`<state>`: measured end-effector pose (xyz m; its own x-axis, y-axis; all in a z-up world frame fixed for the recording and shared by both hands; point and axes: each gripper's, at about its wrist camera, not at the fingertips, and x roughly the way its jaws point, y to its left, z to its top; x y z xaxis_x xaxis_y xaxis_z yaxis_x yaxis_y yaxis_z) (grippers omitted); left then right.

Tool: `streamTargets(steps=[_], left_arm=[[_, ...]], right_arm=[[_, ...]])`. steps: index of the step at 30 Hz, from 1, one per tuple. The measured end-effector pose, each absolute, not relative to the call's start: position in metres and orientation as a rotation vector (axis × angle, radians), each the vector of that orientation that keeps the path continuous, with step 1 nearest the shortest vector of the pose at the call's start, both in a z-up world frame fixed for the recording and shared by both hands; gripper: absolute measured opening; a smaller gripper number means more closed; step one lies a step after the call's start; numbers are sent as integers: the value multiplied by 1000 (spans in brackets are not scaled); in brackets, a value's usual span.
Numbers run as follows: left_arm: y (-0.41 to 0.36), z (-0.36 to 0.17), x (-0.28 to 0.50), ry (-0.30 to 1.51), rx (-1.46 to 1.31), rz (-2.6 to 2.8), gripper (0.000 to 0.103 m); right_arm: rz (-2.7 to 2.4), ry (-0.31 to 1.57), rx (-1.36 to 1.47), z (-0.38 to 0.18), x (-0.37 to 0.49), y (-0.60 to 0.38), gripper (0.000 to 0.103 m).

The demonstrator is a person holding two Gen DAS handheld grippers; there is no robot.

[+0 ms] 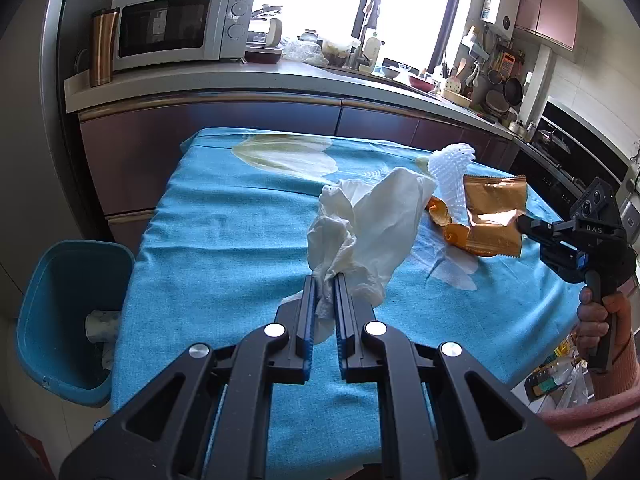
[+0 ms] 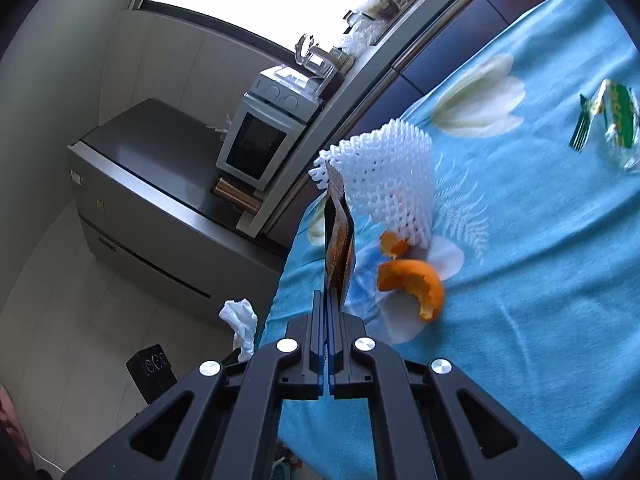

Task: Collect trash
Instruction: 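Carry the tissues and gold wrapper over to the teal bin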

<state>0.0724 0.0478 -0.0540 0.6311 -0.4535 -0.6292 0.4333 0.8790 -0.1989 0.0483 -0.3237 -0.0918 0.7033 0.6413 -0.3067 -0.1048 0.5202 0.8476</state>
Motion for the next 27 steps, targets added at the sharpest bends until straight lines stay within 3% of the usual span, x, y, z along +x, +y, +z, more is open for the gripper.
streamTargets(steps=[12,27], left_arm=[[94,-49,67,707,-61,-399,10],[213,-54,74,706,-104,-96,10]], right_arm=[[660,769,851,-90,72,-248,1],[968,855,657,-55,143,-101,1]])
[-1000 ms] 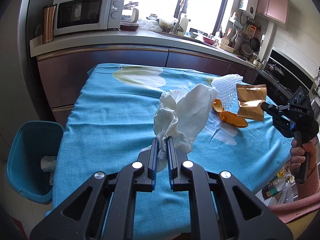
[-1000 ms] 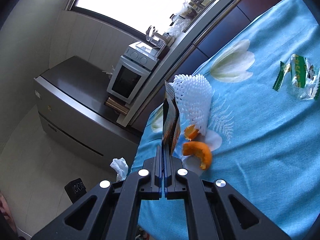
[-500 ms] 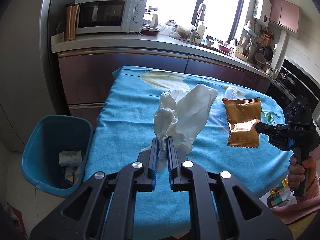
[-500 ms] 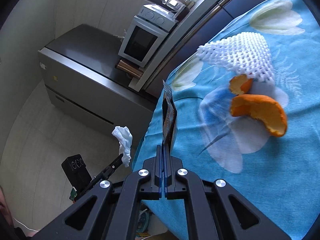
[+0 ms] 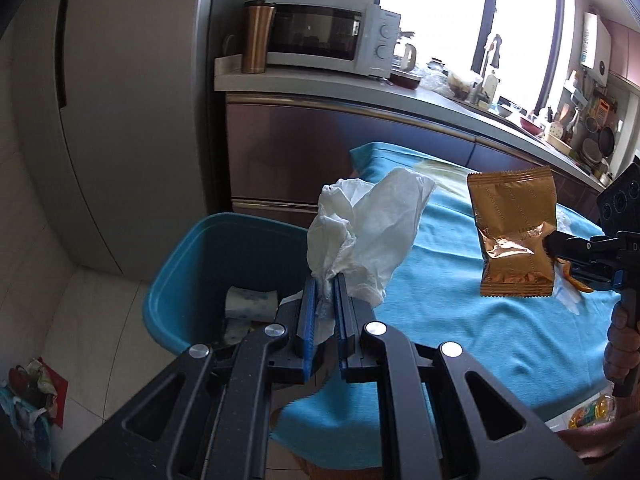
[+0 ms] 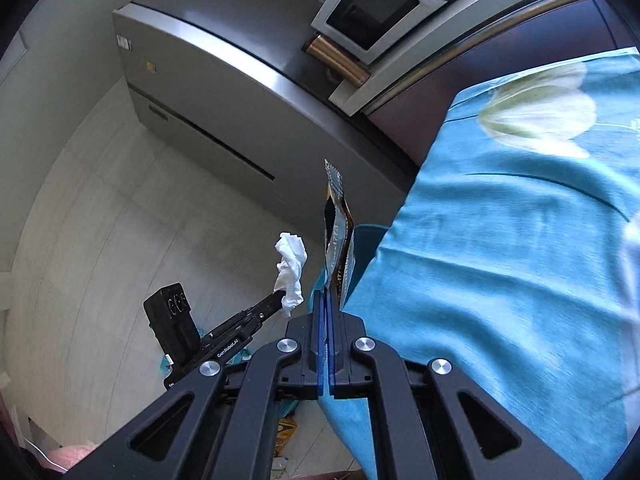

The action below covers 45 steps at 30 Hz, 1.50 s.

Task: Collect trash
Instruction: 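Carry the tissues and gold wrapper over to the teal bin, then open both tools over the teal bin to drop tissues and wrapper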

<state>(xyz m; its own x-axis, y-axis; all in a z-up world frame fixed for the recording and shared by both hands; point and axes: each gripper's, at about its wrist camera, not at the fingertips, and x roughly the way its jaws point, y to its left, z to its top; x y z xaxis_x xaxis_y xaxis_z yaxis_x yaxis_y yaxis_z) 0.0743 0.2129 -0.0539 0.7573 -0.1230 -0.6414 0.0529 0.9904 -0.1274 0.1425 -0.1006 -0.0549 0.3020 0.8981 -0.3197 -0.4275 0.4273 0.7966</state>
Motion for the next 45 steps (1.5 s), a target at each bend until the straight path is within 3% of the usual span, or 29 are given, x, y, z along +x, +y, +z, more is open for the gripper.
streamTargets(steps=[12,45], left_arm=[[271,-88,99,794,-126,39,10],[290,-145,151,921,-172,175,15]], right_arm=[[1065,965,542,-61,177,-12,1],[1007,1185,320,-93,219,103,2]])
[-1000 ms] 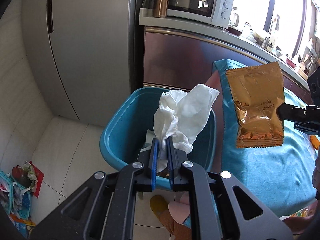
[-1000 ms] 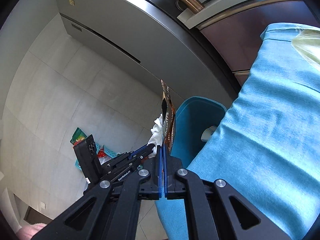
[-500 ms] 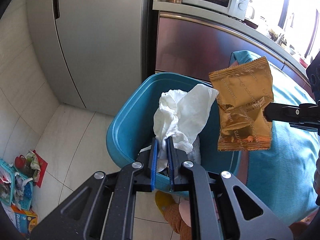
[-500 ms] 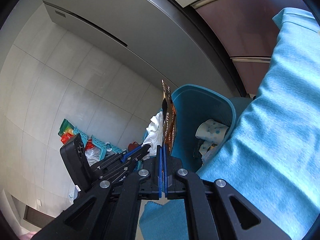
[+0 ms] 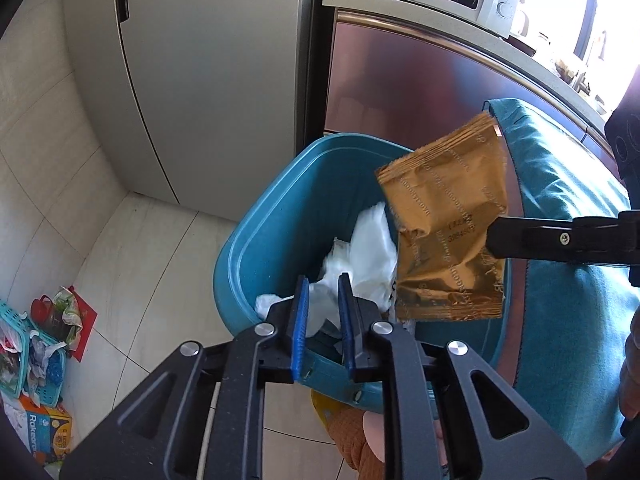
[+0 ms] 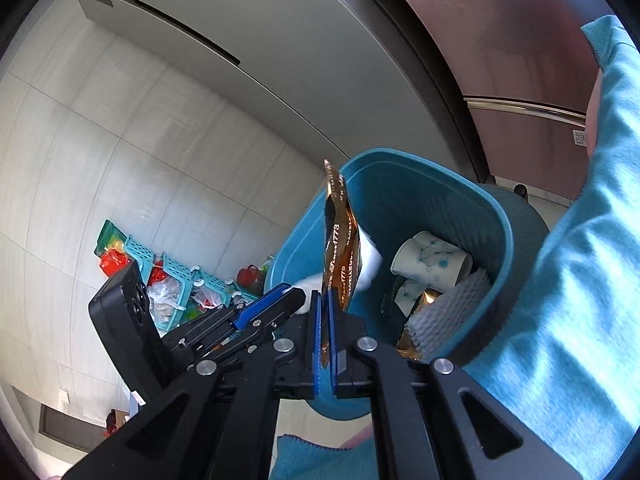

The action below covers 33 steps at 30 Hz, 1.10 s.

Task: Collect trash
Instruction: 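Open both tools over the teal bin to drop tissues and wrapper, then return both tools to the table toward the orange peel and foam netting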

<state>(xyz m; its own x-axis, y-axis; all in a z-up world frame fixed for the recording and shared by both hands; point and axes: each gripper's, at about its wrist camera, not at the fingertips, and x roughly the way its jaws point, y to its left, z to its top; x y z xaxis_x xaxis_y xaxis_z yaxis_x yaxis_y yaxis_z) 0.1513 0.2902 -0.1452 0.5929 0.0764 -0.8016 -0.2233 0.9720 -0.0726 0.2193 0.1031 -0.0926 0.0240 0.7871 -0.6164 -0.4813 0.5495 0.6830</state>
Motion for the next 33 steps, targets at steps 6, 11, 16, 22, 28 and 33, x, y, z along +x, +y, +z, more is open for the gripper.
streamTargets(steps=[6,11,16,22,28,33], left_arm=[[292,-146,152,910,-181,182,15],[292,-142,146,893,-192,184,15],[292,-136,138,873,-200,176,15],[287,-126,131,848,-203,156,16],[278,-110,122,807,-195,113,23],[257,-93,114,755,-186,27,33]], right_arm=[[999,1173,279,-96,217,112,2],[996,1165,253,-98,215,115,4],[1008,1155,243,-99,214,117,14],[1026,1142,252,-99,213,113,20],[1034,1095,257,-88,203,91,28],[1010,991,247,-66,184,53,31]])
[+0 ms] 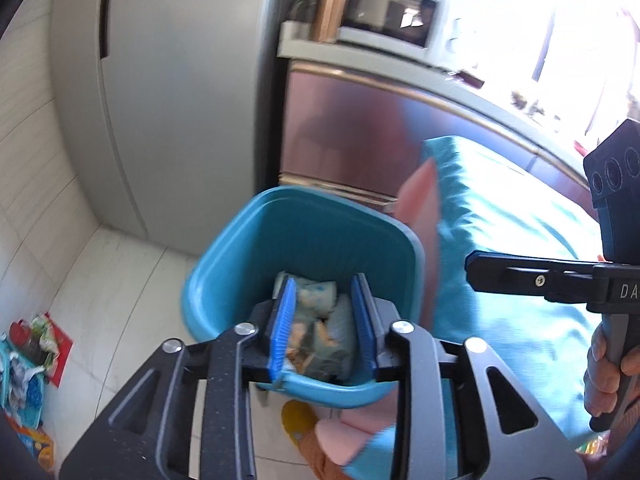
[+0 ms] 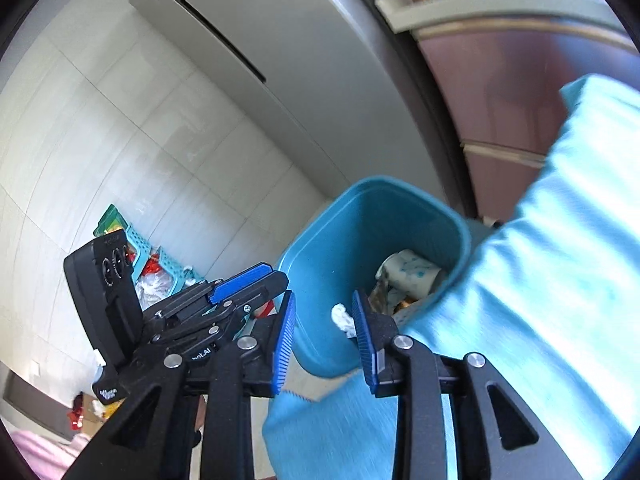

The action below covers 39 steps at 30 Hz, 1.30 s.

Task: Collect trash
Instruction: 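Return both tools to the table toward the orange peel and foam netting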

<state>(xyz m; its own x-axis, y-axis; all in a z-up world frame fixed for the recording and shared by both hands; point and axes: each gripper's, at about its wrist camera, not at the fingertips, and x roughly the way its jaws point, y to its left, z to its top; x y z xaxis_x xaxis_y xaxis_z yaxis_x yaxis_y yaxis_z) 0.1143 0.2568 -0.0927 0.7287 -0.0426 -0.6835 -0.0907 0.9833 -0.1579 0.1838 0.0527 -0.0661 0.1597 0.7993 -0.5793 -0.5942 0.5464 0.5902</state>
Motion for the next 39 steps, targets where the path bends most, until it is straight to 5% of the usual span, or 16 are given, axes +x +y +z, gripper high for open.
streamTargets(steps=[8,24,39], left_arm=[[185,-69,104,692,-128,-192,45],[-8,-66,106,721,11,-590,45],[-114,-76,120,794,103,-735,45]], right_arm=[[874,836,297,-37,152,-49,36],[436,685,424,-37,99,-256,37],[275,713,494,-70,110,-324,42]])
